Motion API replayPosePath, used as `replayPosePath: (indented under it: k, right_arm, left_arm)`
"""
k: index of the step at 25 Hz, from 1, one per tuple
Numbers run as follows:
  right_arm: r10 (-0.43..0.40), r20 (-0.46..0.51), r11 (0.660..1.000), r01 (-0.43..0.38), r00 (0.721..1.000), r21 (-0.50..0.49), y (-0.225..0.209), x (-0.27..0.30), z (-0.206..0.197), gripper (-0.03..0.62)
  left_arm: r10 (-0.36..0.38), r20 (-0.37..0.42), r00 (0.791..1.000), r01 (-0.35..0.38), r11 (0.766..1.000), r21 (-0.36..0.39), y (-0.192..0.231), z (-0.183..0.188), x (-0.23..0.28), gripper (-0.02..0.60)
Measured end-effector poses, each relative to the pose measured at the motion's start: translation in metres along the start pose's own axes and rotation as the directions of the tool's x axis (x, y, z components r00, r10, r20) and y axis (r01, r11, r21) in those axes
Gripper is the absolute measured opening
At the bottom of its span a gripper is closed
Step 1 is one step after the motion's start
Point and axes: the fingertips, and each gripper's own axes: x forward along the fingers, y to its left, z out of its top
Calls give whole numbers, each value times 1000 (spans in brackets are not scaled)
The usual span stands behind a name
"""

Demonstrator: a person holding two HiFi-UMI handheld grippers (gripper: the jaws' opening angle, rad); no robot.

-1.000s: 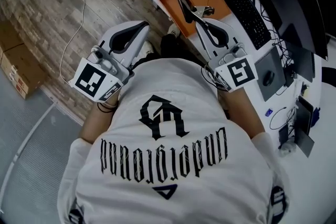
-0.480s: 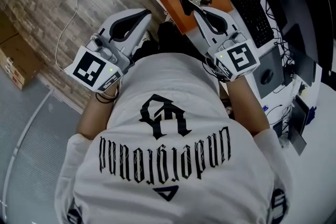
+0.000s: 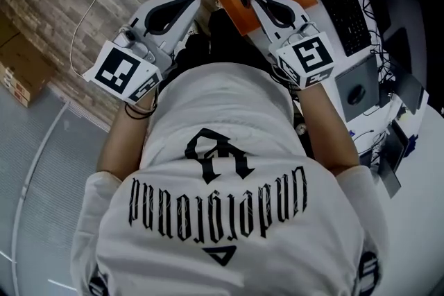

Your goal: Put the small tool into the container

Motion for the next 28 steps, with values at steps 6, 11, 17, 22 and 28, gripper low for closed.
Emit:
replayPosePath:
  k: [6, 11, 17, 22, 28]
  right_arm:
    - [18, -50, 998, -15, 999, 54, -8, 22, -28, 15]
    - [32, -113, 996, -22, 993, 82, -11, 41, -54, 15]
    - [56, -184, 993, -36, 981, 111, -13, 59, -78, 15]
    - [86, -249, 989, -53, 965, 136, -13, 73, -98, 15]
    - [102, -279, 984, -56, 955, 168, -15, 85, -108, 15]
  left_arm:
    - [10, -58, 998, -14, 998, -58, 17, -34, 14, 14]
    - [16, -83, 996, -25, 994, -104, 29, -61, 21, 14]
    - [8, -96, 995, -20, 991, -131, 37, -82, 25, 14]
    - [-7, -97, 995, -8, 988, -152, 38, -93, 29, 14]
    - [-7, -117, 993, -13, 985, -170, 42, -107, 27, 14]
